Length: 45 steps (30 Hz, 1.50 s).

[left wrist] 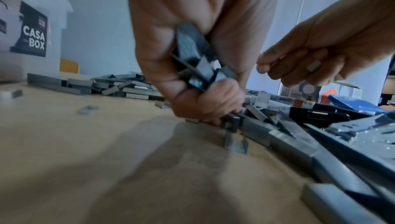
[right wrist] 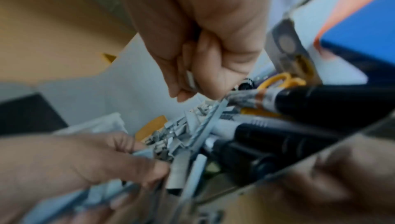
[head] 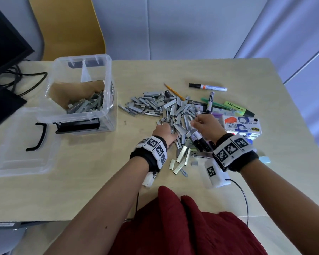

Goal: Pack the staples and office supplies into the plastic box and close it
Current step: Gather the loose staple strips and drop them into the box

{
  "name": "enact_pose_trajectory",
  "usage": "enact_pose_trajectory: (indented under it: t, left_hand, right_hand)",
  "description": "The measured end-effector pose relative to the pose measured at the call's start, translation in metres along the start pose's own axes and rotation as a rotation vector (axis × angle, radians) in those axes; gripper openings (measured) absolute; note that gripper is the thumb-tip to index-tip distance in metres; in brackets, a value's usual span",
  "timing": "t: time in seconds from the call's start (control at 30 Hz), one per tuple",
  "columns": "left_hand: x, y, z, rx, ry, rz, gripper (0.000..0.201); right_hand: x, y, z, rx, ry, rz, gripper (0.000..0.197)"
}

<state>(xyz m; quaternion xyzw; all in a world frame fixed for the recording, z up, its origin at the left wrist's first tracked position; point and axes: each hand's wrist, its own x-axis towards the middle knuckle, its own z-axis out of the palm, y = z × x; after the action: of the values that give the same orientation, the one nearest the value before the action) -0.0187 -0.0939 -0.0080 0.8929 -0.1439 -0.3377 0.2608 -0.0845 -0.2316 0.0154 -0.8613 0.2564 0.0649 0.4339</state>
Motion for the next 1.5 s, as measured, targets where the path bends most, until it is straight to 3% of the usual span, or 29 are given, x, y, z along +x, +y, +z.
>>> enact_pose_trajectory:
  t: [0.07,0.1,0.17,0.2,0.3,0.4,0.5,0.67,0.77,0.97,1.1,1.33,1.5]
  left_hand:
    - [0.000,0.001,0.000,-0.038,-0.010,-0.013,0.019]
    - [-0.001,0.001,-0.001,-0.052,-0.015,-0.025,0.019]
    - [0.000,0.001,0.001,-0.057,-0.025,-0.047,0.036]
    - [0.000,0.001,0.002,-0.061,-0.033,-0.054,0.035]
    - [0.000,-0.001,0.004,-0.099,-0.068,-0.073,0.019]
    - [-0.002,-0.007,0.007,-0.211,-0.060,-0.091,0.018]
    - [-0.004,-0.013,0.011,-0.372,-0.031,-0.138,0.023]
    - [-0.004,-0.010,0.016,-0.478,0.039,-0.194,0.032]
    - [-0.004,-0.003,0.020,-0.403,0.049,-0.161,0.038]
    - [0.001,0.008,0.017,-0.214,0.025,-0.116,0.037]
    - [0.002,0.009,0.014,-0.222,-0.018,-0.095,0.034]
    - [0.001,-0.010,0.002,-0.710,-0.132,-0.140,0.019]
    - [-0.018,-0.018,-0.028,-1.099,-0.212,-0.079,0.017]
  right_hand:
    - [0.001,0.002,0.003,-0.242,-0.028,-0.060,0.009]
    - [0.001,0.003,0.004,-0.326,-0.061,-0.065,0.013]
    - [0.001,0.006,0.008,-0.457,-0.101,-0.066,0.019]
    - [0.001,0.006,0.010,-0.504,-0.100,-0.063,0.019]
    - [0.000,0.001,0.016,-0.554,-0.079,-0.047,0.017]
    - [0.002,0.001,0.016,-0.522,-0.066,-0.052,0.019]
    - [0.000,0.001,0.008,-0.247,-0.066,-0.045,0.019]
    - [-0.012,0.002,-0.001,0.909,-0.228,0.279,0.025]
    - [-0.016,0.005,-0.001,1.141,-0.298,0.316,0.027]
    - [-0.019,0.008,0.005,0.658,-0.148,0.259,0.040]
    - [-0.022,0.011,0.011,0.559,-0.123,0.223,0.040]
    - [-0.022,0.004,0.013,0.620,-0.140,0.272,0.043]
    - [-0.019,-0.012,0.022,0.692,-0.183,0.296,0.046]
